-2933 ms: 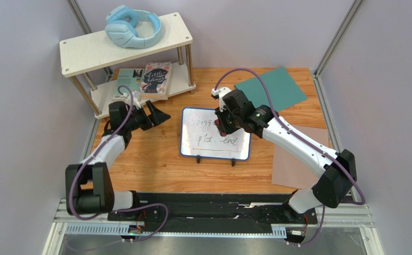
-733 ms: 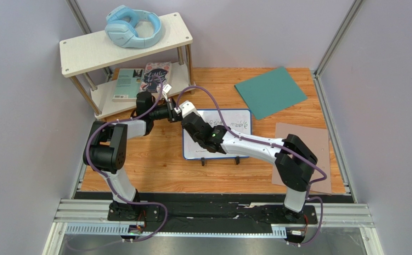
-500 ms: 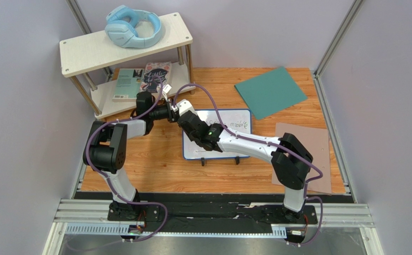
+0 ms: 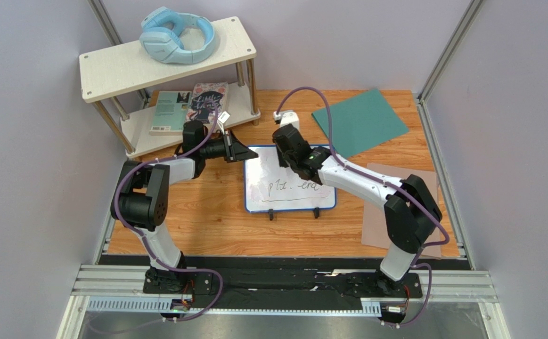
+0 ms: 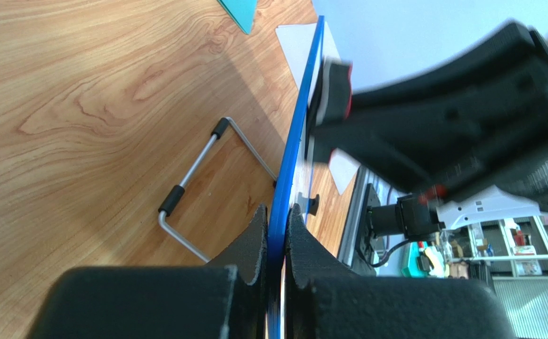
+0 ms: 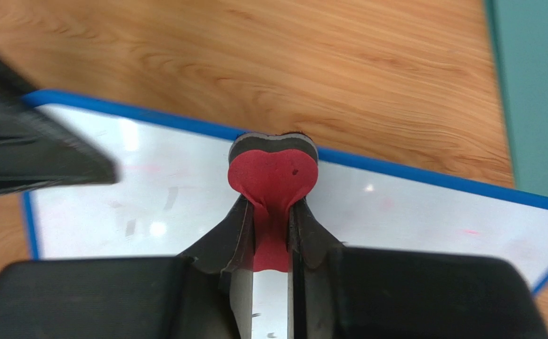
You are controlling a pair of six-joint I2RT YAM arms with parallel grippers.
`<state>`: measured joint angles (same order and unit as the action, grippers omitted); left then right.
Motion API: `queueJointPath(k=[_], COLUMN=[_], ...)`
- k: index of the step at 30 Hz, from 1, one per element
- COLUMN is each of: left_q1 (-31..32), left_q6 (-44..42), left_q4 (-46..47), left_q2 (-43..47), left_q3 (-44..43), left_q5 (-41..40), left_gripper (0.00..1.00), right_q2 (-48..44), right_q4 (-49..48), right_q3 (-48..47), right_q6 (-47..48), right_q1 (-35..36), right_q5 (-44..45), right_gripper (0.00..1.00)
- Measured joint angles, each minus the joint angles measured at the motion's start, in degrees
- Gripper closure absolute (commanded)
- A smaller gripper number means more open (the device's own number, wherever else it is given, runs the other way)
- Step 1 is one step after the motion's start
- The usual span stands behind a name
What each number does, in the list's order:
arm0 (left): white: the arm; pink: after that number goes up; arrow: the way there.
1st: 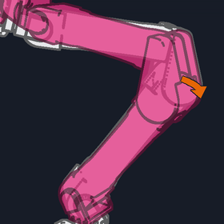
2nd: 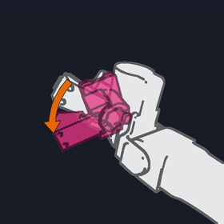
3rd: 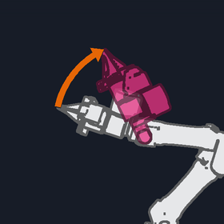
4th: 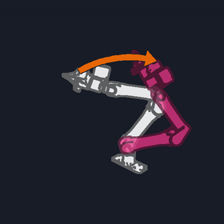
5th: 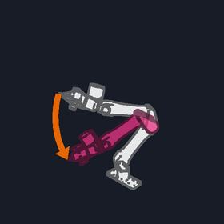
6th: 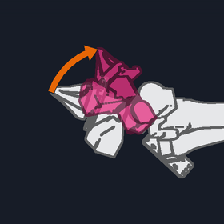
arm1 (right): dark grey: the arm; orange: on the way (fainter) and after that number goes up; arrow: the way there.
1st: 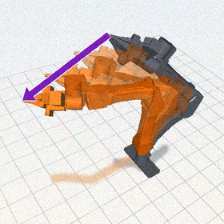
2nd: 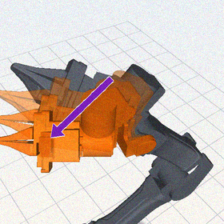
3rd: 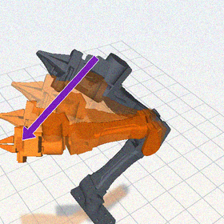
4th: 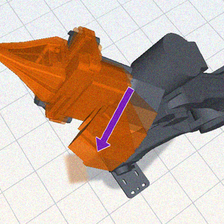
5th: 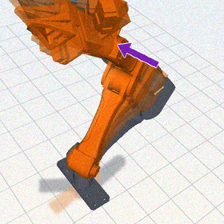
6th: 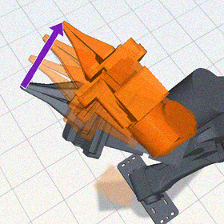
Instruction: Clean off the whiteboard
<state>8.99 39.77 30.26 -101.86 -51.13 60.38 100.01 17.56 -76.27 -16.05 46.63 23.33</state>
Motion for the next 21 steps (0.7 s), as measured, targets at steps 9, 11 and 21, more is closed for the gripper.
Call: queueJointPath(k=[9, 11, 21], left_q1=[0.0, 0.0, -0.3], left_q6=[0.2, 0.0, -0.9], left_q4=[-1.2, -1.3, -1.8], left_q2=[0.2, 0.2, 0.2], left_q3=[-0.3, -0.3, -0.3], left_q5=[0.0, 0.3, 0.9], left_gripper=[1.00, 1.00, 1.00], right_q2=[-3.0, -3.1, 2.2], right_q4=[-2.6, -3.5, -1.6], right_q3=[5.0, 5.5, 1.0], right_q6=[0.2, 1.0, 7.1], right_q1=[-3.0, -1.6, 9.0], right_q5=[3.7, 4.7, 8.1], right_gripper=[1.00, 1.00, 1.00])
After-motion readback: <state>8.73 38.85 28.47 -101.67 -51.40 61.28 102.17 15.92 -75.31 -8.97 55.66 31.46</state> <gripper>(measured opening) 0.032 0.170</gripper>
